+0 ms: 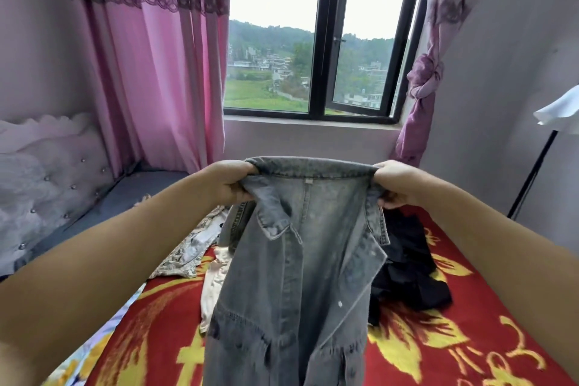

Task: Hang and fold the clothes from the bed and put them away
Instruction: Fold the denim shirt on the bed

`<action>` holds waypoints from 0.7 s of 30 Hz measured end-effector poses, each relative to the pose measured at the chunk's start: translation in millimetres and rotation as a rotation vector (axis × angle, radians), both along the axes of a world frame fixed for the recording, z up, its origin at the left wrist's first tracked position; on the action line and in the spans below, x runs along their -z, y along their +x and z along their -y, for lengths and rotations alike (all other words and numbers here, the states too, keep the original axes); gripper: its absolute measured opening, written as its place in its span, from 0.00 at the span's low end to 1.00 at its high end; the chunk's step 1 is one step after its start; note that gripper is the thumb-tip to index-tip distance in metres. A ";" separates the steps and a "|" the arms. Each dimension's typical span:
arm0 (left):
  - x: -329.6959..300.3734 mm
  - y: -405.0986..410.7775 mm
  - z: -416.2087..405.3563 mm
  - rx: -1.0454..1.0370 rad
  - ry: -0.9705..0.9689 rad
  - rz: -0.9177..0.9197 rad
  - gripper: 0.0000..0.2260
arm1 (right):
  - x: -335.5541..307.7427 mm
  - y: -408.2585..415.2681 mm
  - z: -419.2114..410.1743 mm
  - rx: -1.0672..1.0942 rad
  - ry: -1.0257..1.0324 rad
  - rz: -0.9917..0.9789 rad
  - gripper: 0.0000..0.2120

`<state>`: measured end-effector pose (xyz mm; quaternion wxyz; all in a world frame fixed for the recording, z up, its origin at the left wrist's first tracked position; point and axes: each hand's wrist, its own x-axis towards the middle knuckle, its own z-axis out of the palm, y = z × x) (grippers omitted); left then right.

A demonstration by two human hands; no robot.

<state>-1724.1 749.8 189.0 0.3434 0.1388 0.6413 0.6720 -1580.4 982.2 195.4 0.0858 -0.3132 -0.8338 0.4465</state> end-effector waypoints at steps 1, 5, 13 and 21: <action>-5.2 -2.3 3.9 0.019 0.075 0.055 0.07 | -5.6 -0.2 0.3 -0.001 -0.134 -0.073 0.16; -24.9 -12.2 17.9 0.065 0.105 -0.042 0.04 | -20.6 10.9 2.1 -0.245 -0.376 -0.190 0.07; -4.9 -12.6 26.8 -0.073 -0.521 -1.156 0.10 | -15.3 18.2 6.6 -0.114 0.817 -0.179 0.05; -6.2 -13.1 22.3 -0.222 -0.330 -1.237 0.08 | -15.2 27.8 -3.4 -0.124 0.629 -0.374 0.08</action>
